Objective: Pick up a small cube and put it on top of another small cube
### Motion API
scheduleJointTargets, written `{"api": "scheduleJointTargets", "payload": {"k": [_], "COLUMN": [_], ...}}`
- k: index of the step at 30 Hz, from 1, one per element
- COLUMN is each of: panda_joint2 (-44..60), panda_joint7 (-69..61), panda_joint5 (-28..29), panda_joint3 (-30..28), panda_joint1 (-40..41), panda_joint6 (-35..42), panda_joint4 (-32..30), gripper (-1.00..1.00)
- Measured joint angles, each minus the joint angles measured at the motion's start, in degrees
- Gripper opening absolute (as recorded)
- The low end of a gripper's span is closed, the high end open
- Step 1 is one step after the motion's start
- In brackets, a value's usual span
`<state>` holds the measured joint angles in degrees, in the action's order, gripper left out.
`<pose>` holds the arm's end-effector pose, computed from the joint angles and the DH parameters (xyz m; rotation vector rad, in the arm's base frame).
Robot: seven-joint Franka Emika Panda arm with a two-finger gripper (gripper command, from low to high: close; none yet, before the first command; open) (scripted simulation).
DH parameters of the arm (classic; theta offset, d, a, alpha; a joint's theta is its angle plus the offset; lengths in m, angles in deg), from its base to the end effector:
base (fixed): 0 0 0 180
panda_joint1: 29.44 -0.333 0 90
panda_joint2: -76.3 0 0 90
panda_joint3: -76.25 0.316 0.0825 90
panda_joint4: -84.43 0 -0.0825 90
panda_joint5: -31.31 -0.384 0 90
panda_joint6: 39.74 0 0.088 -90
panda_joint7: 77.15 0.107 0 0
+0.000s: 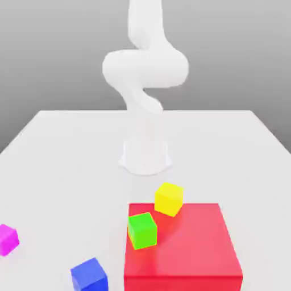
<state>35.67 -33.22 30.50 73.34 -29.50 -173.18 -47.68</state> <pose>0.3794 -0.0254 0.6779 -2.4611 1.0736 -0.9385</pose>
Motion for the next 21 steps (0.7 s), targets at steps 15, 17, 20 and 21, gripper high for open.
{"api": "scheduleJointTargets", "payload": {"k": [15,17,20,21], "panda_joint2": [31.33,35.59,41.95,44.04], "panda_joint7": [-14.87,-17.25,-20.7,-21.76], "panda_joint5": [-9.62,-11.47,-14.13,-14.87], "panda_joint3": [-16.82,-18.37,-19.7,-19.84], "panda_joint1": [2.05,3.31,6.51,7.38], "panda_joint6": [-10.03,-11.28,-13.14,-13.79], "panda_joint4": [-2.02,-2.27,-2.63,-2.76], "gripper": [0.0,0.0,0.0,0.0]}}
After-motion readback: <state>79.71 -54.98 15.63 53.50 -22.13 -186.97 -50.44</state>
